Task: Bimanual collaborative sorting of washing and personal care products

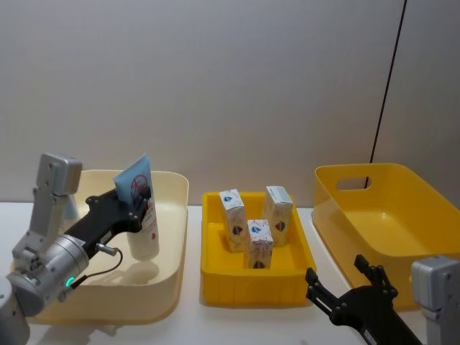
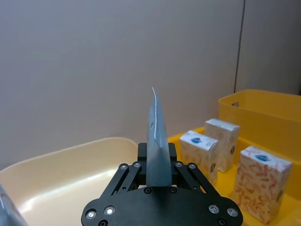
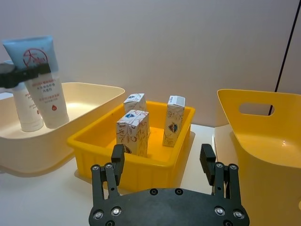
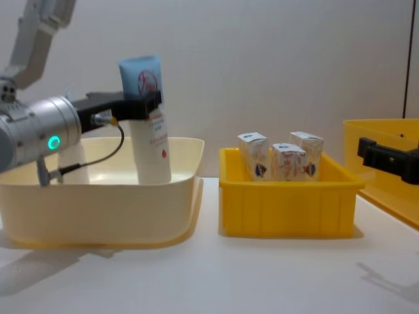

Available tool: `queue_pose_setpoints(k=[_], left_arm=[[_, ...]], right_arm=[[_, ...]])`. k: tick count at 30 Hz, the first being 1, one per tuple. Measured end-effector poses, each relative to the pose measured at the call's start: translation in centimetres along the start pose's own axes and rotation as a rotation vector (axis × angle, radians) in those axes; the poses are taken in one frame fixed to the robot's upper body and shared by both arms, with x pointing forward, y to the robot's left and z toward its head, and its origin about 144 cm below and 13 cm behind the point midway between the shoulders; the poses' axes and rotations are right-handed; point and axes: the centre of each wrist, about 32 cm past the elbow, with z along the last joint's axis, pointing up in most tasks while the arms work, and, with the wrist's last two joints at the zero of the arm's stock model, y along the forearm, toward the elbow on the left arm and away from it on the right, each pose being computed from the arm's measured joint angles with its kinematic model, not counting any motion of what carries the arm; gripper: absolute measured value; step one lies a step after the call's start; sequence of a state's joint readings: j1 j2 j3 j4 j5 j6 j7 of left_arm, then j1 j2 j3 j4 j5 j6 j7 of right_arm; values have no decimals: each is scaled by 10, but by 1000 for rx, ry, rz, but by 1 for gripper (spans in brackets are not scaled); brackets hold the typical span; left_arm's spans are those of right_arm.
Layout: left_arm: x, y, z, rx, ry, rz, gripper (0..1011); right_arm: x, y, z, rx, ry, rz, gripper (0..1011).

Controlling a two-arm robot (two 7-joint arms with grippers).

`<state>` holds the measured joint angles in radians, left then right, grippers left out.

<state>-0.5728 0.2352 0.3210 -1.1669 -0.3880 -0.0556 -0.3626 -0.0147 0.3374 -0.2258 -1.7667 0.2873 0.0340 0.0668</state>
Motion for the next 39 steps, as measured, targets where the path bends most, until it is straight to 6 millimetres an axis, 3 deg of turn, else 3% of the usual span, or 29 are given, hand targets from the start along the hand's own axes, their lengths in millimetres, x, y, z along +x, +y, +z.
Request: queue_pose_setpoints(k=[22, 39], left_arm=[[-7, -5, 33, -184, 72, -267, 223], [-35, -29, 30, -189, 180, -511, 223]], right_arm=[[0, 0, 0, 0, 0, 0, 1001], [0, 0, 0, 0, 0, 0, 1001]])
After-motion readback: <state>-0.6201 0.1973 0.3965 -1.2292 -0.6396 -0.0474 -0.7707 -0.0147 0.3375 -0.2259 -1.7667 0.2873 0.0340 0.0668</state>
